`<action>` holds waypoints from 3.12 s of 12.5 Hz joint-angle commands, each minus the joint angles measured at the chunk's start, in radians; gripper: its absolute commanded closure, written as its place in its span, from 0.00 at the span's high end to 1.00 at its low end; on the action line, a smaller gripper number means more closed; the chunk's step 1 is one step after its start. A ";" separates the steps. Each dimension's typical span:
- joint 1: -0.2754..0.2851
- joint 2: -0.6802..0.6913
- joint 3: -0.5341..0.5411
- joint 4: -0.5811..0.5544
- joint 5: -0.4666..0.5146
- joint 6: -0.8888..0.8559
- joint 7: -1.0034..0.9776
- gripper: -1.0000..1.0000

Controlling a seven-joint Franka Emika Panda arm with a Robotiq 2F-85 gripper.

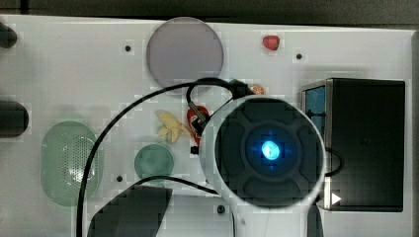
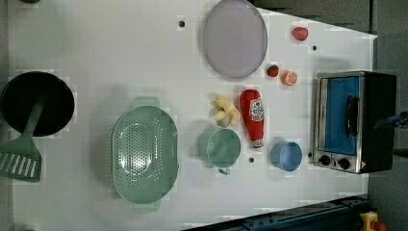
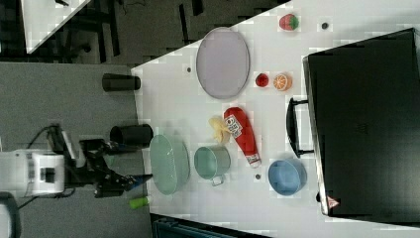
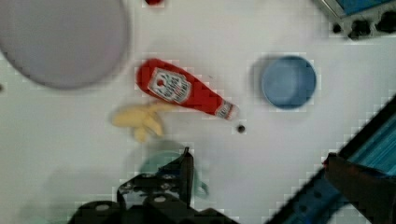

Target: Pick Ketchup from the table and place it in strainer.

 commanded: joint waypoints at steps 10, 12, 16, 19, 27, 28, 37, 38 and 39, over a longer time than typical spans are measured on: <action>-0.021 0.219 0.086 -0.289 -0.002 0.470 -0.838 1.00; -0.021 0.250 0.087 -0.345 -0.002 0.580 -0.958 1.00; -0.019 0.334 0.089 -0.441 -0.006 0.783 -1.026 1.00; -0.019 0.419 0.086 -0.467 -0.042 0.909 -1.025 1.00; -0.019 0.619 0.080 -0.472 -0.042 1.119 -1.013 1.00; -0.019 0.633 0.078 -0.472 -0.042 1.136 -1.013 1.00; -0.019 0.527 0.074 -0.470 -0.041 1.075 -1.013 0.60; -0.019 0.479 0.076 -0.469 -0.041 1.030 -1.012 0.60; -0.019 0.424 0.080 -0.467 -0.041 0.976 -1.010 0.60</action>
